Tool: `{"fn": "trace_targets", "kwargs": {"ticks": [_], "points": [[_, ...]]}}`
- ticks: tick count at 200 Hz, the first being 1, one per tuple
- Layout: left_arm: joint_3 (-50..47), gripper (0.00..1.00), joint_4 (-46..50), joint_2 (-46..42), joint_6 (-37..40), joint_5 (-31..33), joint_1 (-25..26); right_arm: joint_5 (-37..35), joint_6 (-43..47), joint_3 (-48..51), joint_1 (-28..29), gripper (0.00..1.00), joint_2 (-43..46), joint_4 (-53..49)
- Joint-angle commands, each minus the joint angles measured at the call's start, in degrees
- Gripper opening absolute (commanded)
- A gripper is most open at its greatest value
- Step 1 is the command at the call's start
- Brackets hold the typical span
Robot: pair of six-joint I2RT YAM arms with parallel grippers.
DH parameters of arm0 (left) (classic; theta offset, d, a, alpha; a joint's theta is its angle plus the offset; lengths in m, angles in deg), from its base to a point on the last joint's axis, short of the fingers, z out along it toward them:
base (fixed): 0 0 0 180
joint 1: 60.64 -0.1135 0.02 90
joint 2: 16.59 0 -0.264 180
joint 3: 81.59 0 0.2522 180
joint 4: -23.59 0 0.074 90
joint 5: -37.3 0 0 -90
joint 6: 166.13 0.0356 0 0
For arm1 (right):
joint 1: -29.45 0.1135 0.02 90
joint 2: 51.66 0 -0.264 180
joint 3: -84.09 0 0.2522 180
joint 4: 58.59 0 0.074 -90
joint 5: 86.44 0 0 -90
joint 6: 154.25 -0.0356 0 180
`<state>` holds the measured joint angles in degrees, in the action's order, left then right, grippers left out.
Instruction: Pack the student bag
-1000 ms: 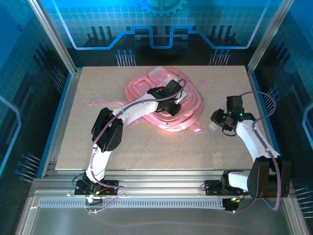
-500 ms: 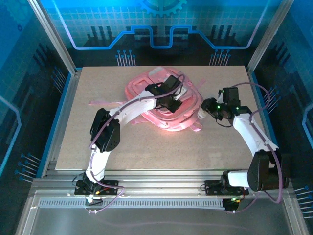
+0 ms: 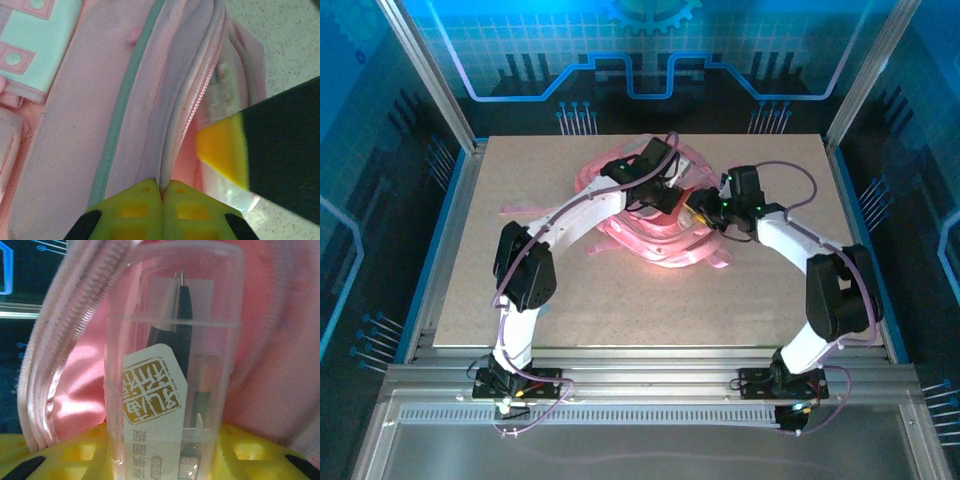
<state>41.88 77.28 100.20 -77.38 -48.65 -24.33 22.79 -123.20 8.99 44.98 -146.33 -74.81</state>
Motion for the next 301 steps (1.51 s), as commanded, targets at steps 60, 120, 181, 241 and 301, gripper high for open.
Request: {"fn": "trace_targets", "kwargs": {"ticks": [60,120,181,241,301], "points": [[-3.2,0.00,-6.7,-6.6,-2.6,-1.4,-1.6,4.5,-1.5,-3.2,2.9,0.71,-5.5,10.6],[-4.7,0.00,-7.5,-8.2,-3.6,-2.7,-1.6,5.3,-1.9,-10.0,5.9,0.32,-14.7,12.0],[-13.5,0.00,-10.7,-11.9,-9.5,0.1,-5.0,5.3,4.8,-4.8,4.3,0.39,-5.2,5.1],[-28.5,0.98,-7.7,-25.3,-15.6,8.9,-9.0,-5.7,22.1,-1.7,4.2,0.85,9.9,-17.1],[-45.4,0.99,4.0,-38.4,-28.1,12.6,-16.3,-10.6,26.8,2.8,3.9,1.00,16.0,-19.2]]}}
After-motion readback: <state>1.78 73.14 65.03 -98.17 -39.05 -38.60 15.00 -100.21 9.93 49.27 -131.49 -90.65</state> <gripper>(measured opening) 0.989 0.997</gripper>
